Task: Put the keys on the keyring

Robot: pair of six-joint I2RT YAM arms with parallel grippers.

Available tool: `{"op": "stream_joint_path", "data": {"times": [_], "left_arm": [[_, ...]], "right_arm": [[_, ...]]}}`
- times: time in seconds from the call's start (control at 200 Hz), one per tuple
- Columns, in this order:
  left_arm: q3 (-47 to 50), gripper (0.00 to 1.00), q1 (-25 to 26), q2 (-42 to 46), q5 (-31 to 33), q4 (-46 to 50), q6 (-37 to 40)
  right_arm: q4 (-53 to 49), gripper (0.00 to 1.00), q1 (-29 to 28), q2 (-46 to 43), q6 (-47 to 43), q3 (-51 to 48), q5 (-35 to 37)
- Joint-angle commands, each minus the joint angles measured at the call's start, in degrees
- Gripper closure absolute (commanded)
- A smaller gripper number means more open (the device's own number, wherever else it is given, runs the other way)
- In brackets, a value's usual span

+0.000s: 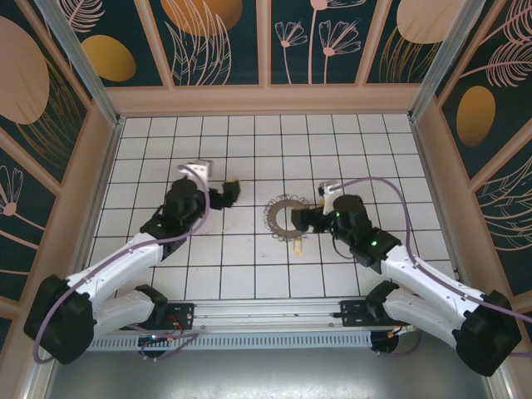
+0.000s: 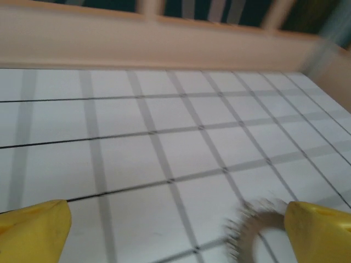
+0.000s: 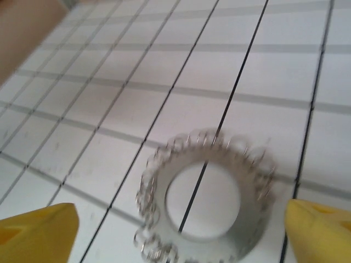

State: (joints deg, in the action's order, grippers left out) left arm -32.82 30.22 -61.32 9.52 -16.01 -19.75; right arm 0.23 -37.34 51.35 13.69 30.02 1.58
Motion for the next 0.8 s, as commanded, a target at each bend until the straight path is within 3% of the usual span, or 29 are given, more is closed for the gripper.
{"op": "stream_joint_path", "data": {"times": [0.0,0.13,0.22,0.285,0.46,0.55,0.686,0.796], "left_arm": [[2.4,0.01,-2.0,4.0,13.7,1.4,-3.0],[7.0,0.01,-3.9,8.5,22.4,-1.0,-0.4],[12.7,0.01,-4.7,11.9,31.2,-8.8,3.8],[15.6,0.01,-6.3,12.9,34.0,-13.9,6.8],[19.5,0.01,-11.8,6.2,34.4,-25.2,13.4],[21.0,0.01,-15.8,-1.0,32.8,-32.9,13.4],[21.6,0.01,-17.9,-12.0,27.0,-51.0,17.6],[17.7,0.01,-20.2,-20.3,19.5,-51.6,19.9]], "right_arm": [[1.0,0.01,5.2,0.3,-7.3,3.1,2.7],[9.7,0.01,12.4,-0.5,-10.7,0.0,3.7],[18.4,0.01,18.1,-1.4,-10.1,-3.7,5.3],[22.6,0.01,22.4,-1.2,-9.0,-4.9,4.5],[34.1,0.01,33.5,3.9,-8.4,-9.8,2.1],[43.6,0.01,38.5,9.0,-8.7,-14.1,-4.7],[56.2,0.01,39.6,19.8,-9.9,-16.9,-4.8],[63.5,0.01,40.8,26.2,-10.1,-17.5,-7.2]]}}
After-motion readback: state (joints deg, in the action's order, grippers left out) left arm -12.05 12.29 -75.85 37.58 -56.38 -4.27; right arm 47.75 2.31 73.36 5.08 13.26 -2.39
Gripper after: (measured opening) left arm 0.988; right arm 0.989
